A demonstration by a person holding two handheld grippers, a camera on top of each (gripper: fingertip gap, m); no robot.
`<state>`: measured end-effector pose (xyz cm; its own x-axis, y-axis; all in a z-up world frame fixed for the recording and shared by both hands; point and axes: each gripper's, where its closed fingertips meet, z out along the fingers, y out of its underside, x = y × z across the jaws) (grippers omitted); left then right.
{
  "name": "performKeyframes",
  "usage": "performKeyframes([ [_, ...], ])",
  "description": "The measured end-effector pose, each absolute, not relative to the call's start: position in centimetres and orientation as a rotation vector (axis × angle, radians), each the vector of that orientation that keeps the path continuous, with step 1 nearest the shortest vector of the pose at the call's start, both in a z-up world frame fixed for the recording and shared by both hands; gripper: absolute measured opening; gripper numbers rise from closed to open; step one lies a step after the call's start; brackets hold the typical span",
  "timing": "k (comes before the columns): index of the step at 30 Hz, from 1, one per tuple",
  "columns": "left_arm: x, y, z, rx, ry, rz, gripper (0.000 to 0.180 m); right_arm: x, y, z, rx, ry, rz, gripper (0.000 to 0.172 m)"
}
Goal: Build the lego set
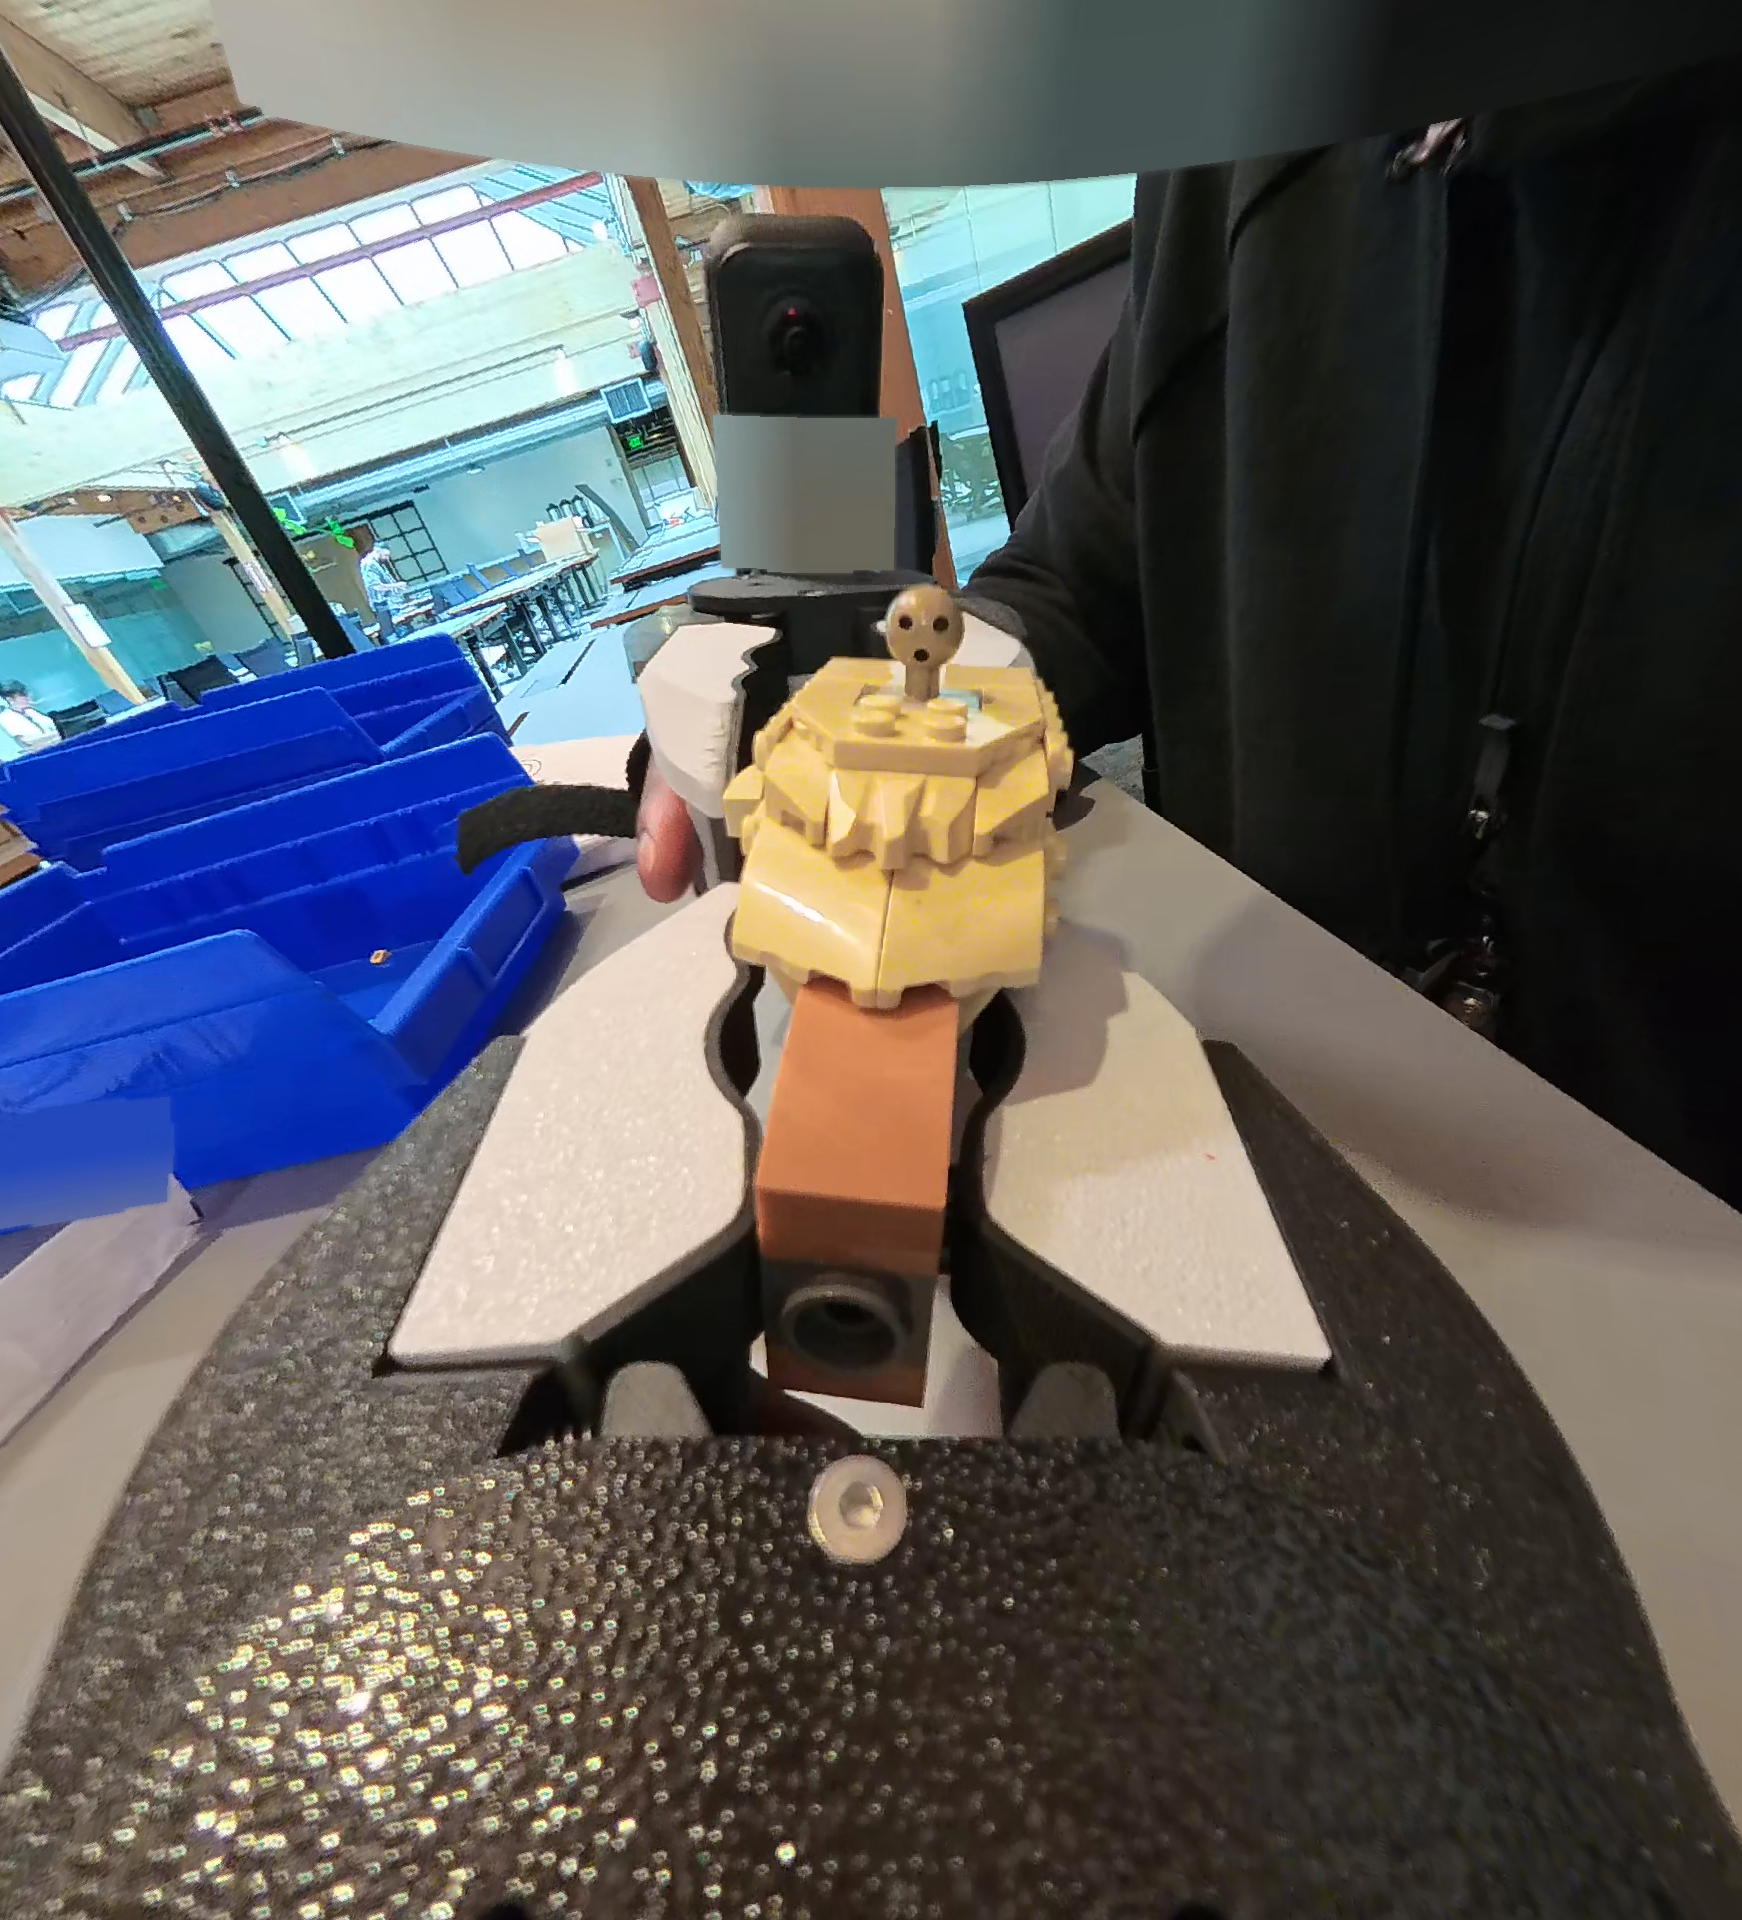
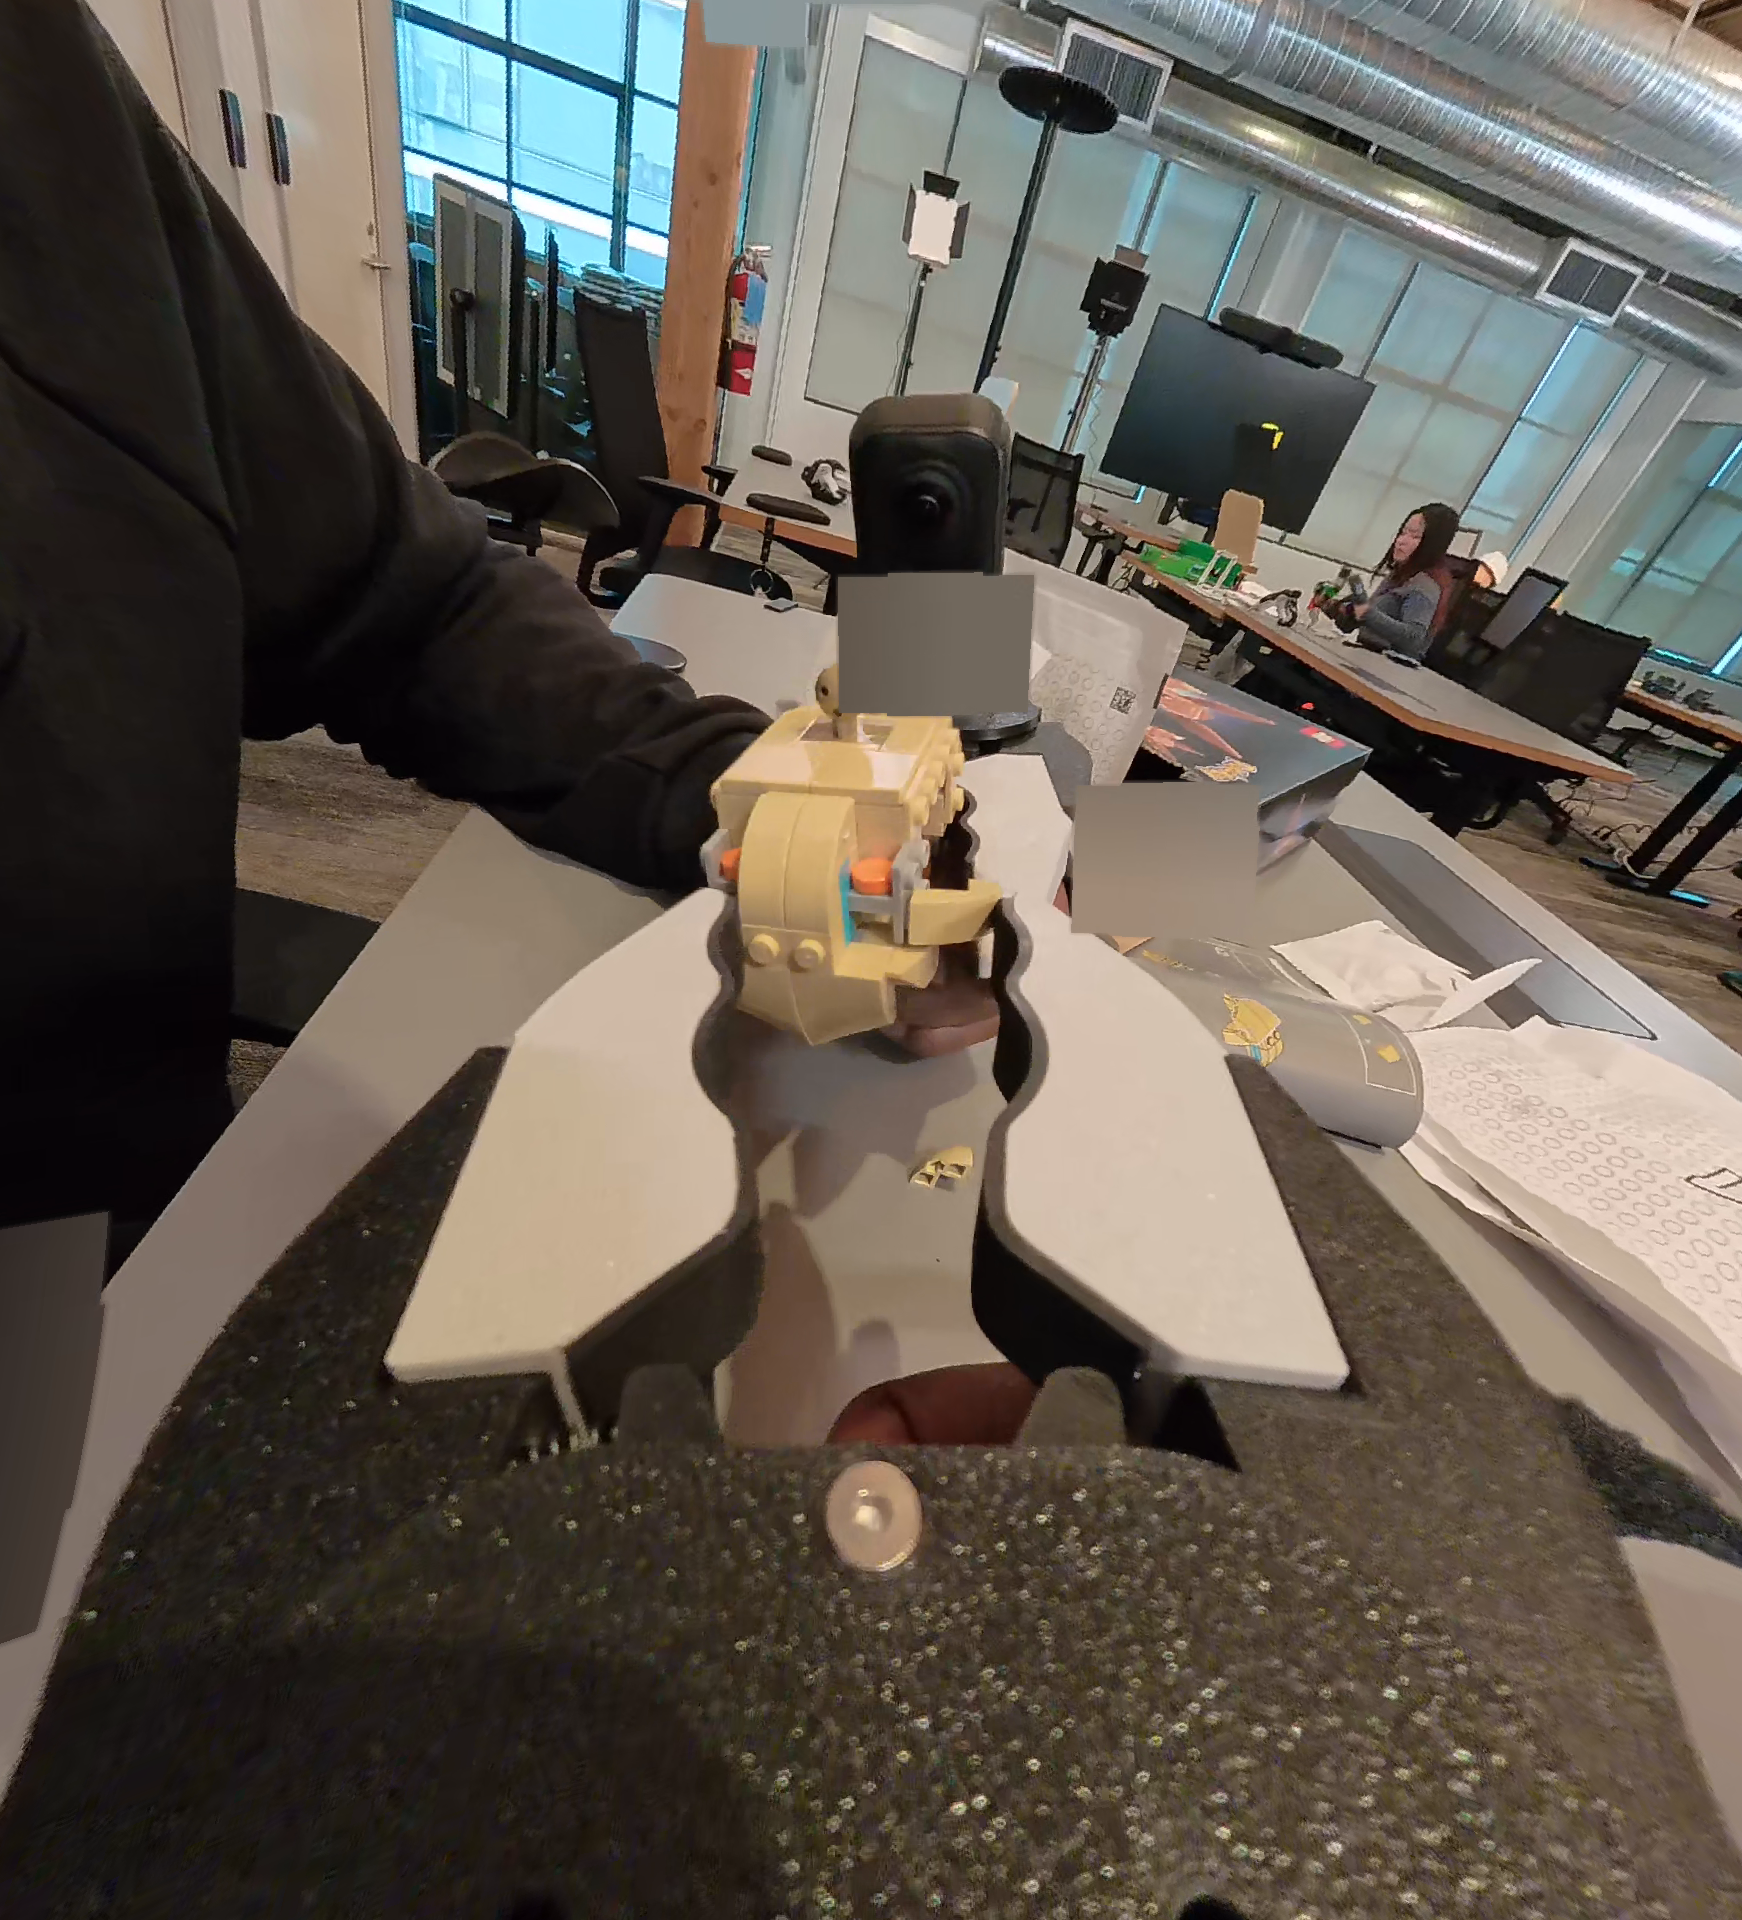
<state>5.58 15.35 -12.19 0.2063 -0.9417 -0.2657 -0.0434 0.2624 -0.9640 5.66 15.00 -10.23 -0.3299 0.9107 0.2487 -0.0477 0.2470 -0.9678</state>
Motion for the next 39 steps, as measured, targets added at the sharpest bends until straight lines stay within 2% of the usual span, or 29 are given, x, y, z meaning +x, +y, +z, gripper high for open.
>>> performKeyframes([
  [19, 5.3, 15.8, -12.0, -1.137, 1.139, -0.88, 0.037, 5.6, 15.5, -10.0, -0.839, -1.506, 1.214, 0.041],
  [22, 4.9, 16.4, -11.9, -1.156, 1.098, -0.856, 0.037, 5.5, 16.2, -9.8, -0.841, -1.471, 1.159, 0.033],
  [23, 4.7, 16.7, -11.8, -1.163, 1.084, -0.845, 0.037, 5.6, 16.1, -9.8, -0.827, -1.474, 1.152, 0.016],
  [34, 4.7, 16.2, -12.3, -1.152, 1.155, -0.787, 0.037, 6.7, 15.3, -10.1, -0.752, -1.566, 1.219, 0.017],
  [39, 4.6, 15.8, -12.4, -1.148, 1.188, -0.799, 0.037, 7.1, 16.2, -9.4, -0.76, -1.536, 1.307, 0.046],
])
